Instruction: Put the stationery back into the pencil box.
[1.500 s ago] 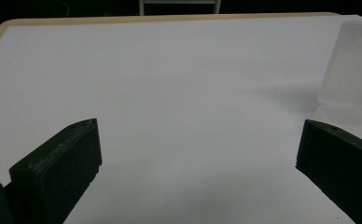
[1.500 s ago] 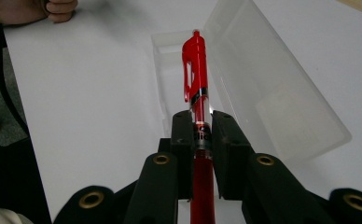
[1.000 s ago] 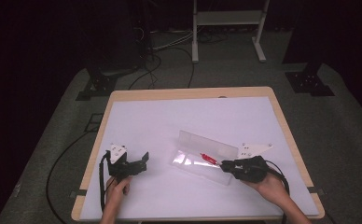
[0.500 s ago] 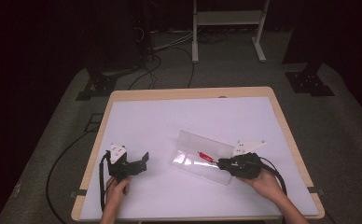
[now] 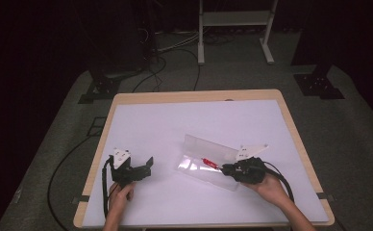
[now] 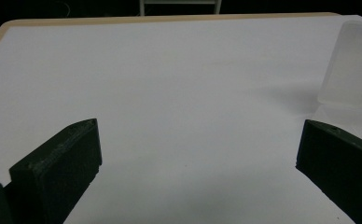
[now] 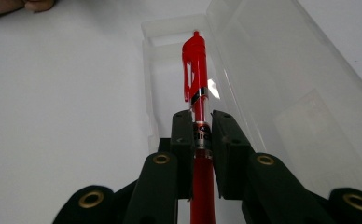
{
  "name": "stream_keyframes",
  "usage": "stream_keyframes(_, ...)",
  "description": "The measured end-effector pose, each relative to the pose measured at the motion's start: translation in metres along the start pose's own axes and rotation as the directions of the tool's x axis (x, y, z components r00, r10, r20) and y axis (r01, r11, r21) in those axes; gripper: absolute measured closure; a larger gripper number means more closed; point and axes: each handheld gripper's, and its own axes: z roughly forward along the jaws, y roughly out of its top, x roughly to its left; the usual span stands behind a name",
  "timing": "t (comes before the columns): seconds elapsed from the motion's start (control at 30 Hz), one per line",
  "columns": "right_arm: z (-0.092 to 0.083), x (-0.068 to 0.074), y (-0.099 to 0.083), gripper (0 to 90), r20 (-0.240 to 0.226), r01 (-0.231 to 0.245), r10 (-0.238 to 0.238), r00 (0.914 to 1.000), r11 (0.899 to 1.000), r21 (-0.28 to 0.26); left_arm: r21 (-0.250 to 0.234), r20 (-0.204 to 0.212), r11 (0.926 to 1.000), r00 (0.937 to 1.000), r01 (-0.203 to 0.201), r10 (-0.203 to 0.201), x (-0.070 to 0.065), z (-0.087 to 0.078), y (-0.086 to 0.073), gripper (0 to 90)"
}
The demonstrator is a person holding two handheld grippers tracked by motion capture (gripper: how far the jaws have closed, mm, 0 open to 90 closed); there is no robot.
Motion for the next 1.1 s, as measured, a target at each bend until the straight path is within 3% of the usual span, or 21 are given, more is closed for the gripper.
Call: stream_keyframes(1.1, 0.031, -0.005, -0.005, 78.8, -0.035, -0.032, 0.033, 0.9988, 0.999, 0.032, -0.002, 0.000, 1.0000, 1.0000, -0.006, 0.006, -0.001, -0.001, 0.000, 0.0)
